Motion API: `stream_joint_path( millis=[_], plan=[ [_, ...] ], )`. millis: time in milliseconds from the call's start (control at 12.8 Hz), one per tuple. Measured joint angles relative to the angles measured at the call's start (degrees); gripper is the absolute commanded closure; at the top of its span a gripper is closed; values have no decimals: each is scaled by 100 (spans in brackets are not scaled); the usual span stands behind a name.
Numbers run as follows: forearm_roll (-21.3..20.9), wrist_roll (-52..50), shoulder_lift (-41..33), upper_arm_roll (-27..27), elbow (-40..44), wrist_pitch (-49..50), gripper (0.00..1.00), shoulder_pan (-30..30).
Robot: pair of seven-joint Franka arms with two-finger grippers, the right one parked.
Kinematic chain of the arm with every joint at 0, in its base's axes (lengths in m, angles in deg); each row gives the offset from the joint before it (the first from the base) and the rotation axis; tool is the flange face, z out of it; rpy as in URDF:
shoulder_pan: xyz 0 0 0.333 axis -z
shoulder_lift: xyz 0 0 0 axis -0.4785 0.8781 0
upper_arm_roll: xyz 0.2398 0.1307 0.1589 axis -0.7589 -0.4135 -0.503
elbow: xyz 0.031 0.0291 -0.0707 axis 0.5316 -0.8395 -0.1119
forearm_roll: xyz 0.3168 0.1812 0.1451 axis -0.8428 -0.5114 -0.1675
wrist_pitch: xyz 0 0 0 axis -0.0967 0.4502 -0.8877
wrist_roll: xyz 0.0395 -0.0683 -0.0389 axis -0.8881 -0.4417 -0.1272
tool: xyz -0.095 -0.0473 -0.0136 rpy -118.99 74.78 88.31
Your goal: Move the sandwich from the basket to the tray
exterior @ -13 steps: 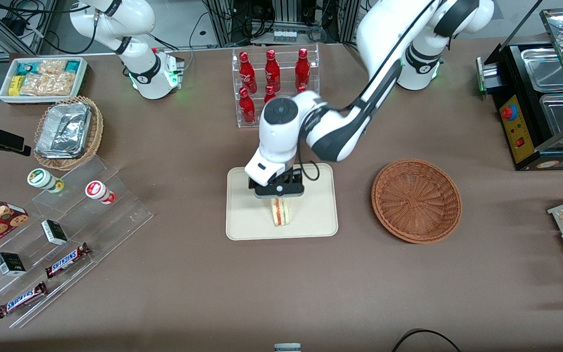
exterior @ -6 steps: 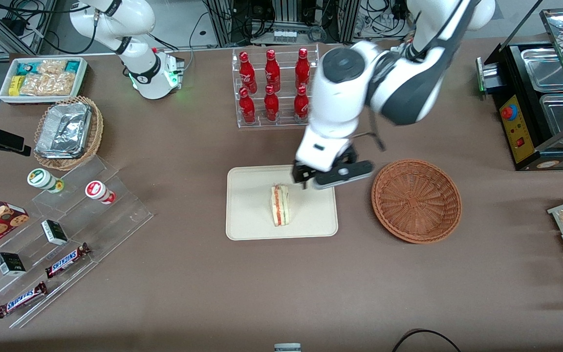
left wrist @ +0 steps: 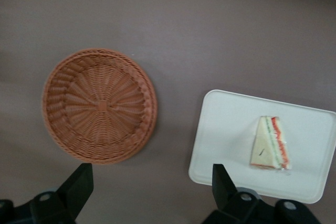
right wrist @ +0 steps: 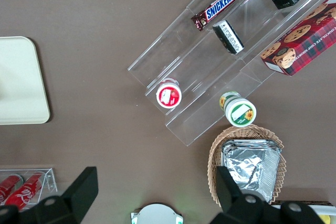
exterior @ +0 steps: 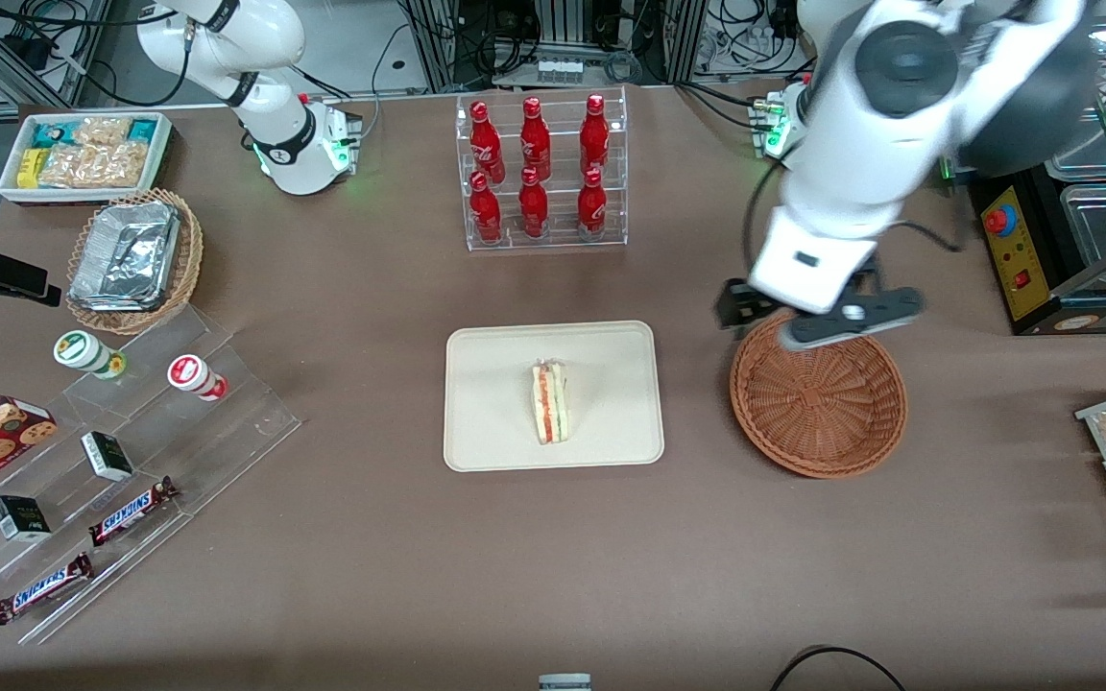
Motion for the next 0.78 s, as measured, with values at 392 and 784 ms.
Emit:
stream_joint_path(
  millis=[392,784],
  plan=[
    [503,2148,-714,-27,-131,958,0,-1268],
    [509,3207,-1213,-383,-606,1274,0,-1521]
  ],
)
